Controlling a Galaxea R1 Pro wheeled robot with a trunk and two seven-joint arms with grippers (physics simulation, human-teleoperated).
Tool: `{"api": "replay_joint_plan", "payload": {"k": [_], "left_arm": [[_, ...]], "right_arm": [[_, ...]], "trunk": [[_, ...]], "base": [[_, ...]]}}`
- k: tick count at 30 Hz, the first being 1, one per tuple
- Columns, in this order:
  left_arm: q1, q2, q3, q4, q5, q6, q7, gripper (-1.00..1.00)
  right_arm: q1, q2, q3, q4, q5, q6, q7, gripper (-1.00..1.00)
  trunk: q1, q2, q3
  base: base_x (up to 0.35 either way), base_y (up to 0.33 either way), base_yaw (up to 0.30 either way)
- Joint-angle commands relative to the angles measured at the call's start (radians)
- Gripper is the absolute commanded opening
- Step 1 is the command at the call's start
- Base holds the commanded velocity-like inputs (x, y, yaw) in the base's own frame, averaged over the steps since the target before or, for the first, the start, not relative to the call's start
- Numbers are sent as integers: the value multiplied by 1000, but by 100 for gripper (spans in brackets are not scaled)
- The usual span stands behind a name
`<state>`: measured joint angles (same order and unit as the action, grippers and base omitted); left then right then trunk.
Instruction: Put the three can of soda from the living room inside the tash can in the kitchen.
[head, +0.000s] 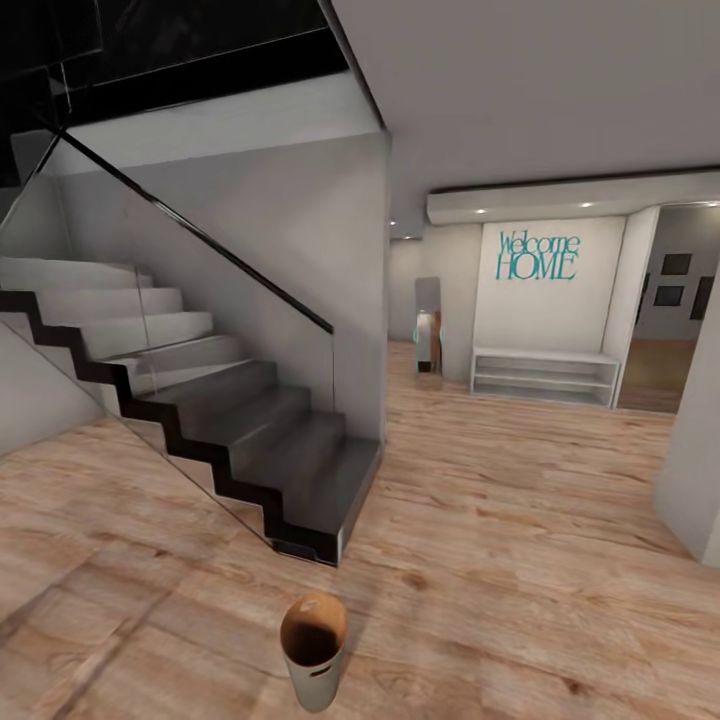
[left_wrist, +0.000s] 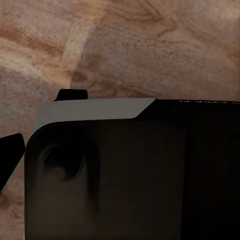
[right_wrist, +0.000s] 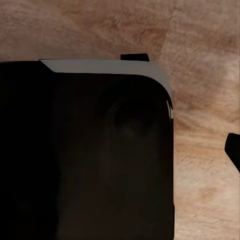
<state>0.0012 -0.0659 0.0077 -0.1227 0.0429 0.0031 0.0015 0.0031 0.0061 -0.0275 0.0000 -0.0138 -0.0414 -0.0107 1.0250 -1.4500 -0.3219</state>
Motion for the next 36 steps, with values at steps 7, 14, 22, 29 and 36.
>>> {"api": "replay_joint_plan", "payload": {"k": [7,14,22,29,36], "left_arm": [[0,0,0,0,0,0,0,100],[0,1,0,0,0,0,0,100],[0,1,0,0,1,0,0,100],[0,1,-1,1,3,0,-1,100],[0,1,-1,2,3,0,0,100]], "right_arm": [[0,0,1,0,0,0,0,100],[0,0,0,0,0,0,0,100],[0,0,0,0,0,0,0,100],[0,0,0,0,0,0,0,100],[0,0,0,0,0,0,0,100]], "trunk": [[0,0,0],[0,0,0],[0,0,0],[0,0,0],[0,0,0]], "base": [[308,1,0],[334,0,0],[188,0,0],[135,0,0],[244,0,0]]}}
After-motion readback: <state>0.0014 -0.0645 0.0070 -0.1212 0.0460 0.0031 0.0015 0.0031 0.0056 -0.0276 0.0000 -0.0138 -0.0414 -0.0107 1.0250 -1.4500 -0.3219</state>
